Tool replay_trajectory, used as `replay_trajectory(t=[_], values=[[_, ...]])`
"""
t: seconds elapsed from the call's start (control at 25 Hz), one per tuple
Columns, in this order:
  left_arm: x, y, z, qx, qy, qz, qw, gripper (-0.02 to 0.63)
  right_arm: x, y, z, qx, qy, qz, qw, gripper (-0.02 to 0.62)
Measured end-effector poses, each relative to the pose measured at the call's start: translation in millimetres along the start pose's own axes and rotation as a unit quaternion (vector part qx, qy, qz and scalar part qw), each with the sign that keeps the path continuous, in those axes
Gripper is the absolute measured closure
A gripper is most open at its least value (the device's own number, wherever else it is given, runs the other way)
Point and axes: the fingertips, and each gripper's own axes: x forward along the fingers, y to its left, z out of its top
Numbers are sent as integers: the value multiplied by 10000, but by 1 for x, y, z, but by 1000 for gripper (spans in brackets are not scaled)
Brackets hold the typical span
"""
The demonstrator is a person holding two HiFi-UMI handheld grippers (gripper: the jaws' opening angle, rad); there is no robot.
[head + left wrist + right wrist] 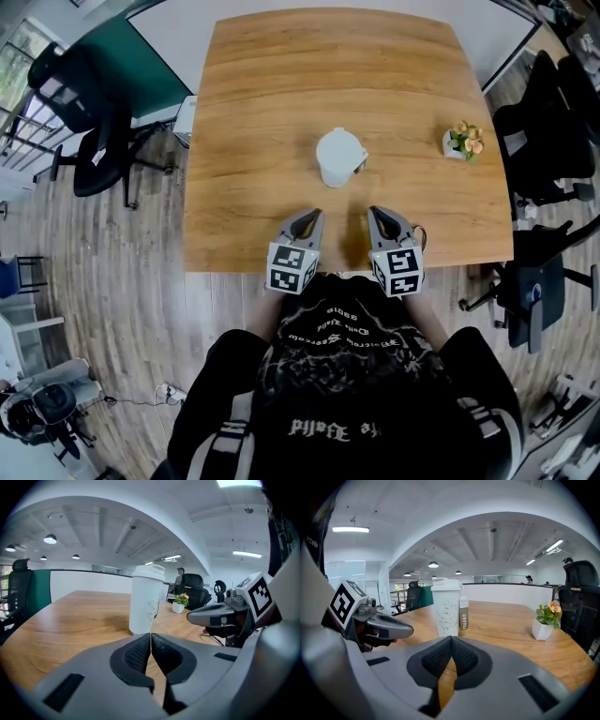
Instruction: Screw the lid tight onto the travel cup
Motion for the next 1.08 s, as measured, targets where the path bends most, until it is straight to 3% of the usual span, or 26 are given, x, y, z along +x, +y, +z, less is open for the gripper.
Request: replay_trajectory(t=[1.08], values=[[3,-3,2,-9,-79,122,9999,584,3,-1,-6,180,39,-7,9998,591]])
